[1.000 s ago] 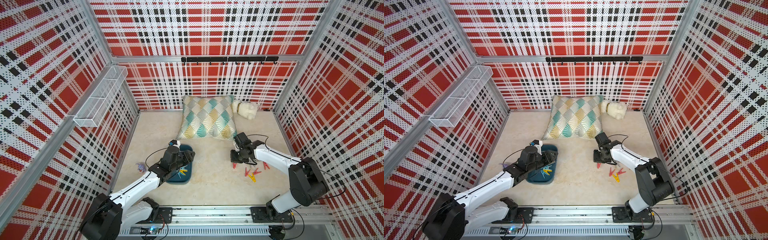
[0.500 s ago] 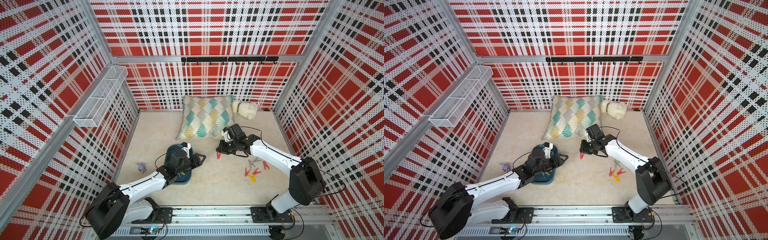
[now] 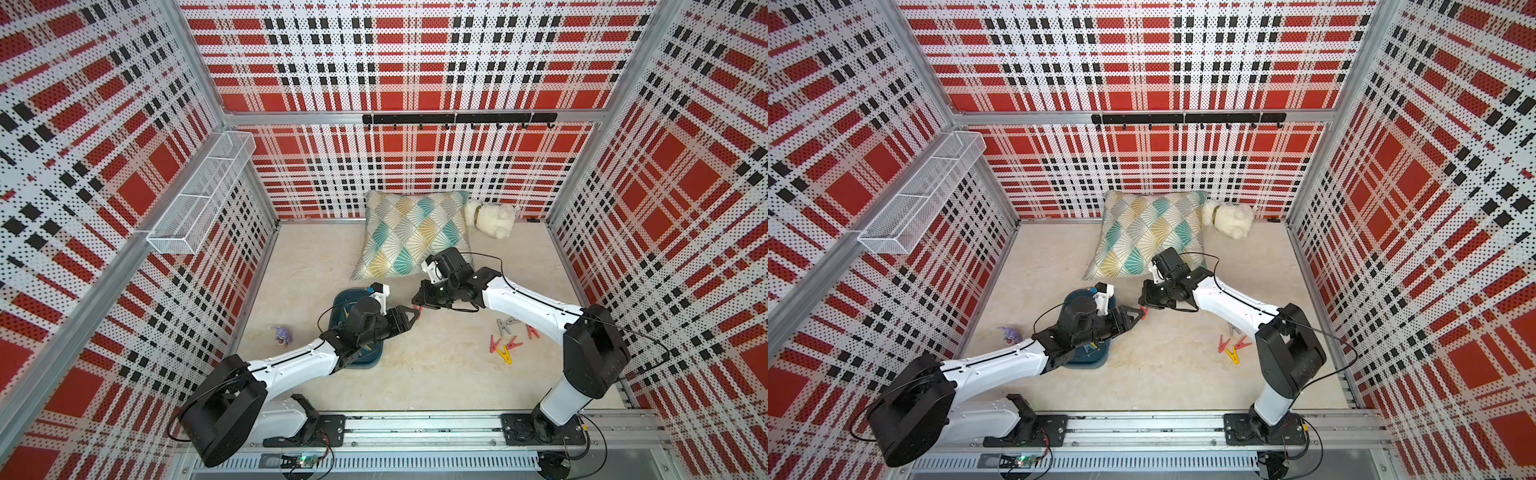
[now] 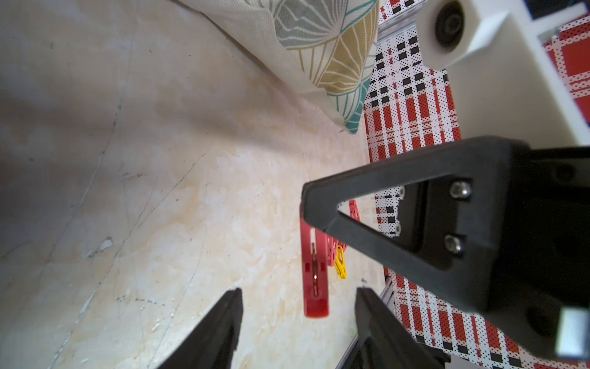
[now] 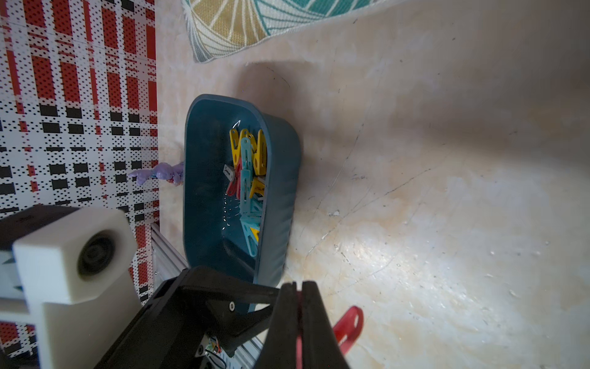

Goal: Put the clothespins into the storage box
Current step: Pick up the clothespin from the center of the board.

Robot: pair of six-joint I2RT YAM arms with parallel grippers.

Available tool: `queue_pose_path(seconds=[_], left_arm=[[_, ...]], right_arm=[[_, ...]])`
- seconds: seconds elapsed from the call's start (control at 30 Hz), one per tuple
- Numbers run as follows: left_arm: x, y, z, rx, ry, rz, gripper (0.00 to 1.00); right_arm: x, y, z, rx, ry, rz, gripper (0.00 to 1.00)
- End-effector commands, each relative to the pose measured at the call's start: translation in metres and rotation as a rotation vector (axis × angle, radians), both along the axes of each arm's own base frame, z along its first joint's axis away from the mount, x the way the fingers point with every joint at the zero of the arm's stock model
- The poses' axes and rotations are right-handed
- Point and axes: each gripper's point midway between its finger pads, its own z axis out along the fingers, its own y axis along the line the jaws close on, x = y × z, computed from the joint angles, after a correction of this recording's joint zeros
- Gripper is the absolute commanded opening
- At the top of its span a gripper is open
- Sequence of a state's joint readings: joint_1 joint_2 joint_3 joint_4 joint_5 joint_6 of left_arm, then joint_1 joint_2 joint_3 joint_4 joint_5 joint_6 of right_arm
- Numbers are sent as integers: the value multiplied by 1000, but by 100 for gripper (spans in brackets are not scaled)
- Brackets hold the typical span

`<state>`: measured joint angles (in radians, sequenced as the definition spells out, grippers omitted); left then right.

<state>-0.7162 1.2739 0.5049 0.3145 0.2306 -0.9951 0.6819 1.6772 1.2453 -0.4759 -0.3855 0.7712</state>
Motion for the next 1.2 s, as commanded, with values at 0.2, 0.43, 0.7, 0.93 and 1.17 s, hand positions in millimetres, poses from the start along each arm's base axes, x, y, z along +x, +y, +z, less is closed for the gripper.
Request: queue_pose_path(seconds=[0.2, 0.43, 0.7, 0.93, 1.17], left_arm=[[5, -12, 10, -30, -19, -22, 41], [5, -12, 9, -31, -15, -23, 21], [6, -10, 10, -36, -17, -16, 5], [9, 8, 5, -15, -6, 22, 2], [21, 57, -4, 101, 1, 136, 3]], right_arm=[[-2, 23, 11, 44, -10, 26, 2], [-2, 22, 11, 40, -12, 25, 4], [4, 12, 18, -5, -59, -3, 32], [19, -25, 31, -63, -127, -85, 40], [24, -85, 20, -151, -129, -173, 41]])
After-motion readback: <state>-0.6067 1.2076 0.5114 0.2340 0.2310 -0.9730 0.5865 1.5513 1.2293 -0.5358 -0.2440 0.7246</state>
